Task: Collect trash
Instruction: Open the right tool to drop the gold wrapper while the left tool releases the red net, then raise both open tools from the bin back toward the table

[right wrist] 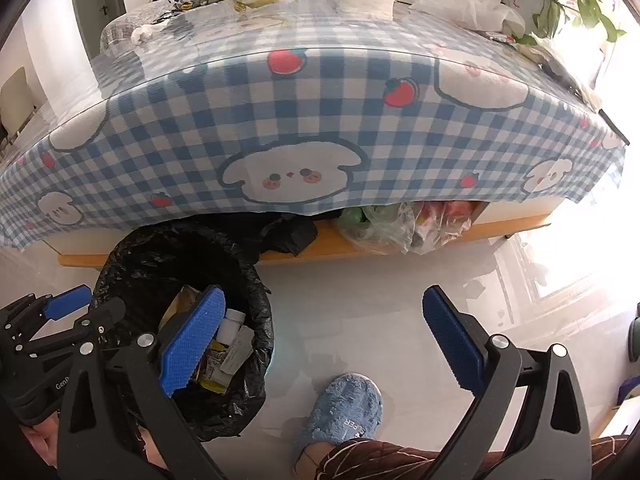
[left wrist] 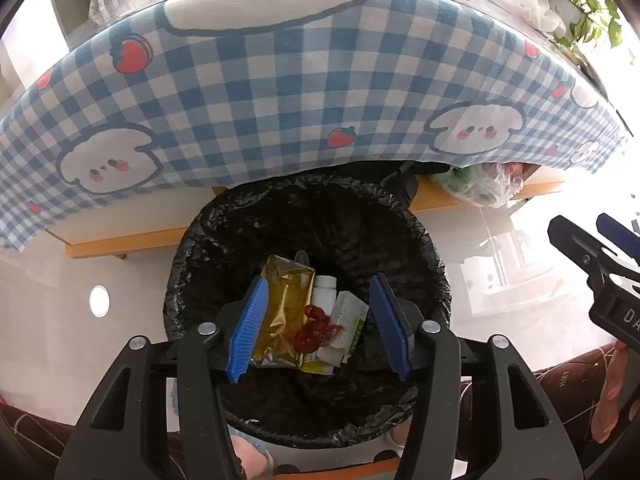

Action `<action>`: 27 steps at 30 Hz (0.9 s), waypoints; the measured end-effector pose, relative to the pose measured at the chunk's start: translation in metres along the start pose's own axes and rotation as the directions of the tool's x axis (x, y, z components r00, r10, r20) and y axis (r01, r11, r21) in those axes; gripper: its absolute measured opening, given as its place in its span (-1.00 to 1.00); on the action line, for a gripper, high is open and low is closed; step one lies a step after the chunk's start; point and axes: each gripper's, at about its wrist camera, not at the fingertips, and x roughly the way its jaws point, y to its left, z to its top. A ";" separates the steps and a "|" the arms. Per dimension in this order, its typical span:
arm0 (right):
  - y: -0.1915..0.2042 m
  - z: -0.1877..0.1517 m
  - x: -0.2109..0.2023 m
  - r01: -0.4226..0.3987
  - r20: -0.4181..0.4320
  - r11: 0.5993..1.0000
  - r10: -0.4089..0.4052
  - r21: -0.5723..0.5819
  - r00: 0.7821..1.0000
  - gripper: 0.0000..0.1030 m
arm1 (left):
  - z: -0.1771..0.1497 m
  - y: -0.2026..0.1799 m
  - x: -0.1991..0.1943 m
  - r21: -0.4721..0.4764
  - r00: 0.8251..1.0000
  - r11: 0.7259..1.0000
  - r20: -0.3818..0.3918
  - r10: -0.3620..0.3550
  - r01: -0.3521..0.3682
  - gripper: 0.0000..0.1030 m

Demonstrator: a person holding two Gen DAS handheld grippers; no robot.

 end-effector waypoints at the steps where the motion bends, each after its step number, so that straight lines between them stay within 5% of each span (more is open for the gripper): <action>1: 0.001 0.000 -0.001 -0.003 0.003 1.000 0.003 -0.002 1.000 0.85 | 0.000 0.001 -0.001 -0.001 1.000 1.000 0.003 0.003 -0.003 0.22; 4: 0.004 0.003 -0.006 -0.010 0.017 1.000 0.011 -0.007 1.000 0.85 | 0.001 0.005 -0.012 -0.003 0.999 1.000 0.031 0.015 -0.014 0.55; 10: 0.009 0.012 -0.023 -0.033 0.060 0.999 0.033 -0.008 0.998 0.85 | 0.008 0.012 -0.050 -0.011 0.991 1.000 0.128 0.027 -0.025 0.86; 27: 0.028 0.062 -0.080 -0.077 0.196 0.995 0.087 -0.058 0.977 0.85 | 0.039 0.050 -0.117 -0.057 0.971 0.995 0.223 0.088 -0.077 0.88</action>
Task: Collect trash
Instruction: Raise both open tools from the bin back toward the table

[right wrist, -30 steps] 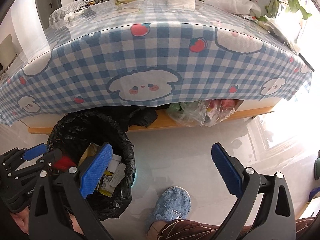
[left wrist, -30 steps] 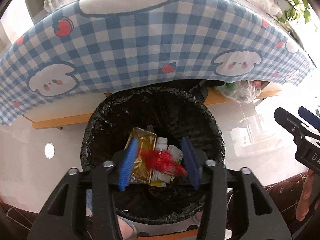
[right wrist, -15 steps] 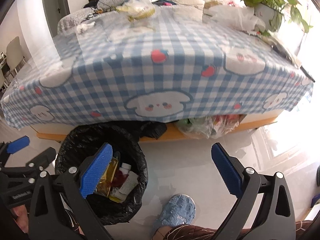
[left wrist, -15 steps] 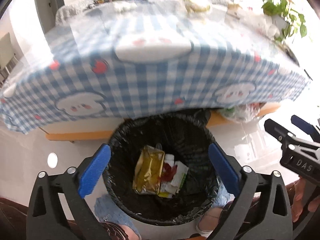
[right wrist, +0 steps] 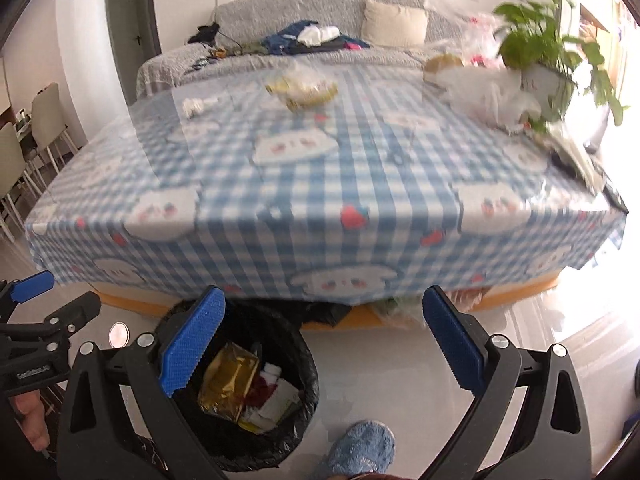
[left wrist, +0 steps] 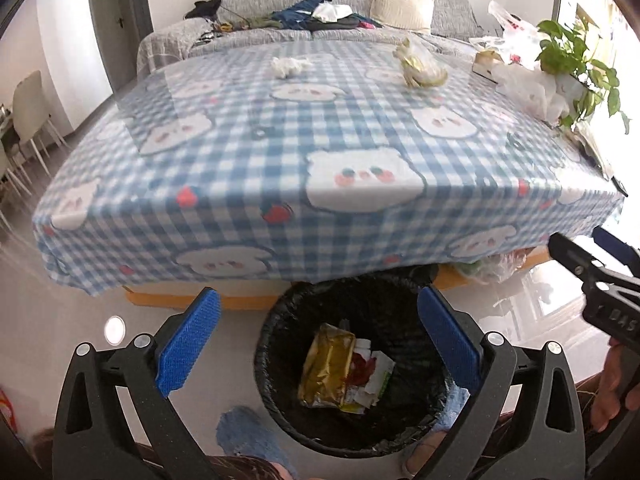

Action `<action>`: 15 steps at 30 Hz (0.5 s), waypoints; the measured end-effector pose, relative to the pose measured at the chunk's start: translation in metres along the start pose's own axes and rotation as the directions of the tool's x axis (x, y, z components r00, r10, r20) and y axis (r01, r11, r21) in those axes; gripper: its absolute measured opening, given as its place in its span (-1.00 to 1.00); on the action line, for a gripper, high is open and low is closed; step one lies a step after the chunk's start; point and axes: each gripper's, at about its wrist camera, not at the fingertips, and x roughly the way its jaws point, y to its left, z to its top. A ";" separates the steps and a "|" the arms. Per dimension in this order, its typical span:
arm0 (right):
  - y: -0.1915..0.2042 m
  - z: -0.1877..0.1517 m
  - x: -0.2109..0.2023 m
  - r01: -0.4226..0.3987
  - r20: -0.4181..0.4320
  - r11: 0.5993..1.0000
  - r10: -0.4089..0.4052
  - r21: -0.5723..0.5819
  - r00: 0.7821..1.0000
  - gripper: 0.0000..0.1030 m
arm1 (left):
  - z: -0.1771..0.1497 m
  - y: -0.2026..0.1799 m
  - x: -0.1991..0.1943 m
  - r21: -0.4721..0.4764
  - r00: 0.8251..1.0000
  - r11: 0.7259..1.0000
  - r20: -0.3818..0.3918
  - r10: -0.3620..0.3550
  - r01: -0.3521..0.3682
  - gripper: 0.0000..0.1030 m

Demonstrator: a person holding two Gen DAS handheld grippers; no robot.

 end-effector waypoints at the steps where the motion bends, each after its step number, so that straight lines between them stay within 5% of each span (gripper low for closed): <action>1: 0.002 0.004 -0.003 0.000 0.011 1.000 0.000 -0.004 1.000 0.85 | 0.004 0.003 -0.001 -0.006 1.000 1.000 -0.002 -0.001 0.001 0.88; 15: 0.013 0.061 -0.005 -0.010 0.052 1.000 0.011 -0.021 0.999 0.85 | 0.060 0.039 -0.008 -0.078 1.000 0.997 0.028 -0.002 0.004 0.88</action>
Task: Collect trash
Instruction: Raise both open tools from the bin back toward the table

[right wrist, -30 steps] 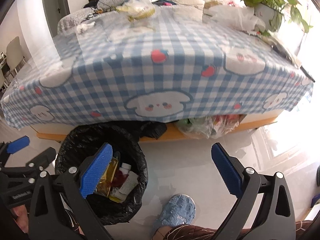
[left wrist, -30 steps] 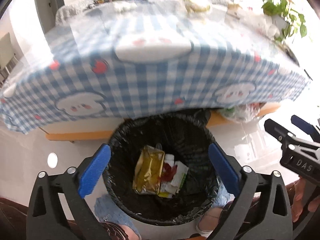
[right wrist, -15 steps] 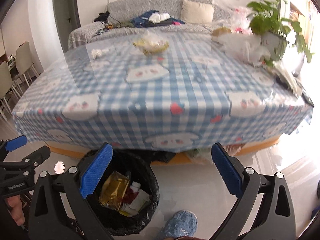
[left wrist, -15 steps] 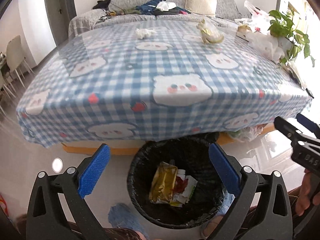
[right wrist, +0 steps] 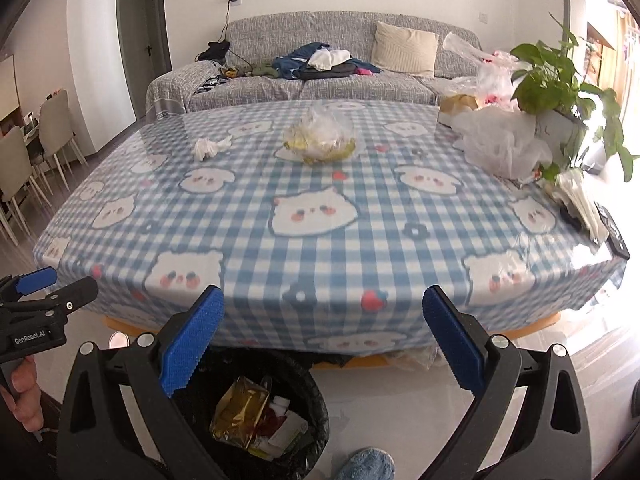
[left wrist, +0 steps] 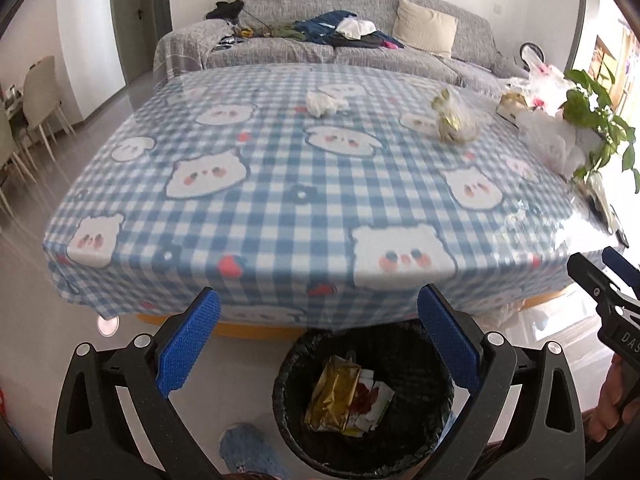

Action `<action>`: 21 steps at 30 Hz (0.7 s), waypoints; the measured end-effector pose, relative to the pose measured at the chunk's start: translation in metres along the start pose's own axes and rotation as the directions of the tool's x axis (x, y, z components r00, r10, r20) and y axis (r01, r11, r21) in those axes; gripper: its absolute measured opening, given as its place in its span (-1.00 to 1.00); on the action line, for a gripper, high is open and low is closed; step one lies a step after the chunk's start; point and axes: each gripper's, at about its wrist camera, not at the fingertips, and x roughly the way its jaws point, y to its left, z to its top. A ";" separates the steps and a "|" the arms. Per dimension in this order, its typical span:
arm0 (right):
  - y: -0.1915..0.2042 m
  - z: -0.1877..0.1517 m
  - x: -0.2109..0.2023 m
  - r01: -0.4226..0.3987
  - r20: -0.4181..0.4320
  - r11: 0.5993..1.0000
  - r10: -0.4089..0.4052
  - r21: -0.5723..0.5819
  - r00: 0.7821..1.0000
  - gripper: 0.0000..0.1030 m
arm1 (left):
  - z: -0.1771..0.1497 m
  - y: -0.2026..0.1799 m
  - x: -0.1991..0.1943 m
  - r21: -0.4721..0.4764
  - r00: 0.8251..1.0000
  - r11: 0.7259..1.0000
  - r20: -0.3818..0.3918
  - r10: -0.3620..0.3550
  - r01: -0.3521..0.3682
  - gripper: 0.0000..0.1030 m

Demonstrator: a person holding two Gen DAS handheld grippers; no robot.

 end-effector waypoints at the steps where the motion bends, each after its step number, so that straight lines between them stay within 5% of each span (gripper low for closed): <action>1: 0.000 0.004 0.002 0.000 0.001 1.000 0.000 0.000 1.000 0.85 | 0.005 0.001 0.001 0.001 1.000 1.000 0.003 -0.001 0.001 0.88; 21: -0.004 0.089 0.069 -0.005 -0.001 1.000 0.005 -0.003 1.000 0.85 | 0.089 -0.001 0.055 0.001 1.000 1.000 -0.001 0.002 -0.002 0.88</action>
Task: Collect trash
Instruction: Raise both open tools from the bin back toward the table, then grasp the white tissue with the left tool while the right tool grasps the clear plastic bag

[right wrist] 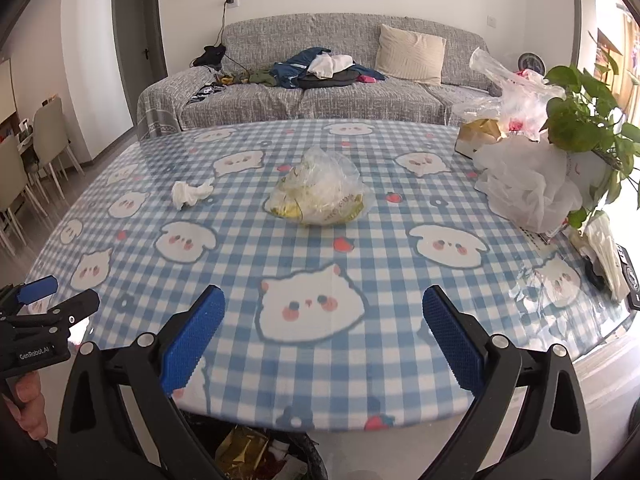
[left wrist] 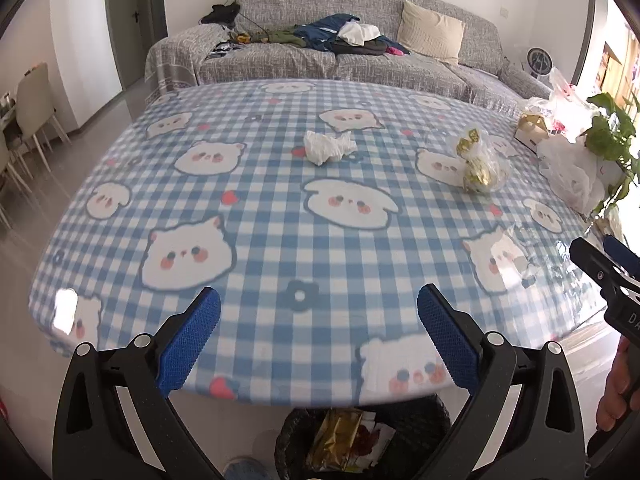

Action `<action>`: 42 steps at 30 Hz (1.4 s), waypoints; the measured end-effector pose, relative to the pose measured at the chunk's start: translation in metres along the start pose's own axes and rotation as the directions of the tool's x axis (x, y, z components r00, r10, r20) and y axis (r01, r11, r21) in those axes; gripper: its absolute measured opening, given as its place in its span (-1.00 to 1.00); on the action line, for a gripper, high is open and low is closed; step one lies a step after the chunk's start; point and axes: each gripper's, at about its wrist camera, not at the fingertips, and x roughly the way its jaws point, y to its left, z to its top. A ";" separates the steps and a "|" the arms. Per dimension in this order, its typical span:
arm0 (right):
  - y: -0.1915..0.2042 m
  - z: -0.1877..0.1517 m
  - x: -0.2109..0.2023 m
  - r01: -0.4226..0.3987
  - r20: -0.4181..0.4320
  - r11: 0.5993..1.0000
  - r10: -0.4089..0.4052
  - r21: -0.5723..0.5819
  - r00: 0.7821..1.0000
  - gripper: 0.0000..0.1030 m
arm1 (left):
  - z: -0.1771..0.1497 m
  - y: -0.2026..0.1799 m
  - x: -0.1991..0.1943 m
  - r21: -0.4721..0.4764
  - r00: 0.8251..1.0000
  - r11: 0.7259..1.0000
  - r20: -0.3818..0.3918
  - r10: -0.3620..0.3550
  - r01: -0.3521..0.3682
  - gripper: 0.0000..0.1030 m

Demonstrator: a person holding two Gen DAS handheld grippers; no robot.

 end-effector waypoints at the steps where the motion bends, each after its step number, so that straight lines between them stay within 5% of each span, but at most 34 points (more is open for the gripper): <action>1: 0.000 0.003 0.005 0.001 -0.003 1.000 -0.001 -0.001 1.000 0.85 | 0.004 0.000 0.004 -0.001 1.000 1.000 -0.001 0.002 -0.002 0.88; 27: -0.001 0.098 0.125 0.019 -0.037 1.000 -0.018 0.018 0.999 0.85 | 0.118 -0.001 0.113 -0.003 0.998 0.999 -0.052 0.044 -0.044 0.87; 42: -0.016 0.101 0.195 0.002 -0.113 0.999 0.004 0.051 0.994 0.83 | 0.154 -0.010 0.199 -0.008 0.991 0.999 -0.131 0.039 -0.040 0.59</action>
